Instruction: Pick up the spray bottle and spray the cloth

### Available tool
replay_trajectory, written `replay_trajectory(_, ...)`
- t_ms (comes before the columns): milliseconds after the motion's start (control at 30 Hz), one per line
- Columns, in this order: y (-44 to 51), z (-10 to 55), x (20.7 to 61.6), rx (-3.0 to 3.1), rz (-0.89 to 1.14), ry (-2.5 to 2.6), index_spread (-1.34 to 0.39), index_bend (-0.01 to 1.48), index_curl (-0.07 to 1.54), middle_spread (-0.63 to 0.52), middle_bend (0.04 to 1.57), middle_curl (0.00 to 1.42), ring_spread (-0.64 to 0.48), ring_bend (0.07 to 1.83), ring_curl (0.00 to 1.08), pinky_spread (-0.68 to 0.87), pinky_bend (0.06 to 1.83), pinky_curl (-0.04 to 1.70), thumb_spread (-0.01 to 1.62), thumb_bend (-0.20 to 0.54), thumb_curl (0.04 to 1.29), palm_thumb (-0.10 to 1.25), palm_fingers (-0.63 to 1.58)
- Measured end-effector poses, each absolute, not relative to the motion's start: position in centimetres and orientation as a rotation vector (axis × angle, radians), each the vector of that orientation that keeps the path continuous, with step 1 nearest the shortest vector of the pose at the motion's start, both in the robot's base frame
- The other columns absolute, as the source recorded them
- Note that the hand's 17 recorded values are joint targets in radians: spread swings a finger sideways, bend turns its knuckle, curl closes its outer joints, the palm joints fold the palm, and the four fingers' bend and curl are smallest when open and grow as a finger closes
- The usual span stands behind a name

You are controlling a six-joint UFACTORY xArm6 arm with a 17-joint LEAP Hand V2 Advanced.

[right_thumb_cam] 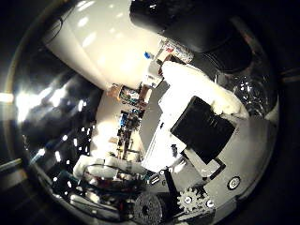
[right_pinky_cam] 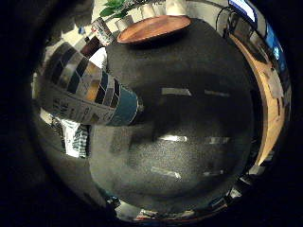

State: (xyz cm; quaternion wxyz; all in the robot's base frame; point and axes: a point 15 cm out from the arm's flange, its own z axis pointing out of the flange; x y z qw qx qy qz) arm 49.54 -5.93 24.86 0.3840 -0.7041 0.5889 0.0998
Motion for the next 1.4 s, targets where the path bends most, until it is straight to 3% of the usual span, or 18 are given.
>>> replay_trajectory(267, -5.0, 26.2, 48.2, -1.750, 0.335, 1.454, -0.42, 0.85, 0.92, -0.26, 1.07, 0.92, -0.25, 1.26, 0.70, -0.36, 1.09, 0.86, 1.07, -0.007, 0.40, 0.98, 1.10)
replay_trajectory(433, -5.4, 27.5, 48.1, -1.723, 0.317, 1.448, -0.37, 0.94, 0.96, -0.24, 1.13, 0.95, -0.24, 1.32, 0.73, -0.32, 1.11, 0.98, 1.08, -0.010, 0.45, 1.02, 1.08)
replay_trajectory(1100, -4.2, 35.9, 46.0, -1.698, 0.268, 1.393, -0.27, 1.09, 0.90, -0.19, 1.23, 0.95, -0.25, 1.33, 0.85, -0.26, 1.03, 1.39, 1.01, -0.013, 0.63, 1.06, 1.07)
replay_trajectory(1400, 1.8, 41.0, 42.3, -1.768, 0.384, 1.311, -0.25, 1.14, 0.86, -0.17, 1.26, 0.92, -0.26, 1.31, 0.88, -0.24, 1.00, 1.50, 0.96, -0.013, 0.70, 1.05, 1.09)
